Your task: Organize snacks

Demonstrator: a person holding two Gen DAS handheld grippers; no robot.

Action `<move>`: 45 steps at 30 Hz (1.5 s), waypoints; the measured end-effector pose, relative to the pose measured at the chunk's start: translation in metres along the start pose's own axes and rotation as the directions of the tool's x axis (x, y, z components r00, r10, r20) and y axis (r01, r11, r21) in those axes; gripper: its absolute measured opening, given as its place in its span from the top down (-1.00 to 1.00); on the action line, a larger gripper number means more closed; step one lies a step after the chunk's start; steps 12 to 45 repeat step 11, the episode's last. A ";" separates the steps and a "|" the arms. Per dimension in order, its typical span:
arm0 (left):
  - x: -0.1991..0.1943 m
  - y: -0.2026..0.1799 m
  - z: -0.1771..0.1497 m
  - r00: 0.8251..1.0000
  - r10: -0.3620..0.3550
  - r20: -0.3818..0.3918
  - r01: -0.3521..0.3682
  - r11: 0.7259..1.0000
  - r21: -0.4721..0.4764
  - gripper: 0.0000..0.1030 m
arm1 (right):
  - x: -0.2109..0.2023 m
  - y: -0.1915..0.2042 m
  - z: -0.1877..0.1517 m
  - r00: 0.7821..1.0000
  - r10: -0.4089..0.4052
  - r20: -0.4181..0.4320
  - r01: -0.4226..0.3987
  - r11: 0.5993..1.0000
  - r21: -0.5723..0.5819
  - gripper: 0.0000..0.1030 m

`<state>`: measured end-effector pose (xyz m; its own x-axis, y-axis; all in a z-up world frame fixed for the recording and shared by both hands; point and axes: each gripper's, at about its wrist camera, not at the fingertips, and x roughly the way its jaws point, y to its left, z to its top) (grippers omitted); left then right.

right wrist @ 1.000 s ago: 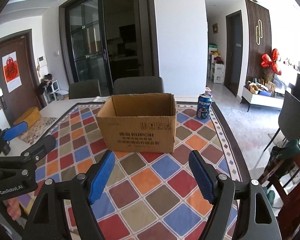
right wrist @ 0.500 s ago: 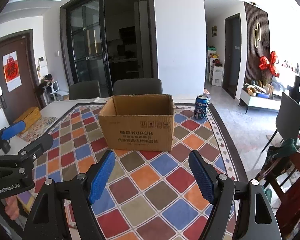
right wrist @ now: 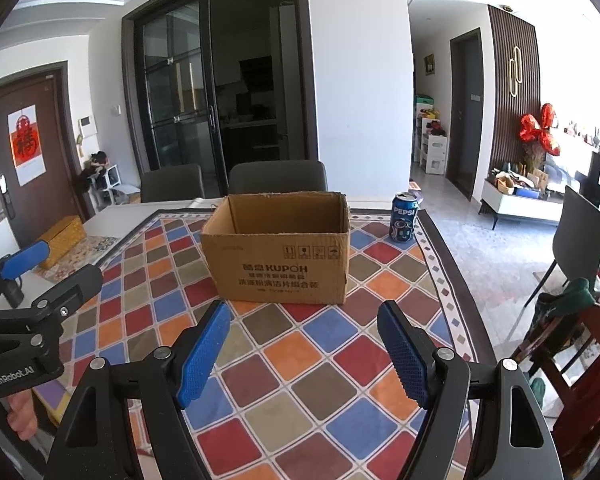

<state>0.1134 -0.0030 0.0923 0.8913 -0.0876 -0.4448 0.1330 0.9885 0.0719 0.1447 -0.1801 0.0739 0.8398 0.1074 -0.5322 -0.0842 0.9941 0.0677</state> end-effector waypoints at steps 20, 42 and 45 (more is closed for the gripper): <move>0.001 0.001 0.000 1.000 -0.001 -0.002 0.001 1.000 -0.015 -1.00 | 0.002 0.000 -0.001 1.000 0.000 -0.008 0.000 1.000 -0.008 -0.49; 0.001 0.001 0.000 1.000 -0.001 -0.002 0.001 1.000 -0.015 -1.00 | 0.002 0.000 -0.001 1.000 0.000 -0.008 0.000 1.000 -0.008 -0.49; 0.001 0.001 0.000 1.000 -0.001 -0.002 0.001 1.000 -0.015 -1.00 | 0.002 0.000 -0.001 1.000 0.000 -0.008 0.000 1.000 -0.008 -0.49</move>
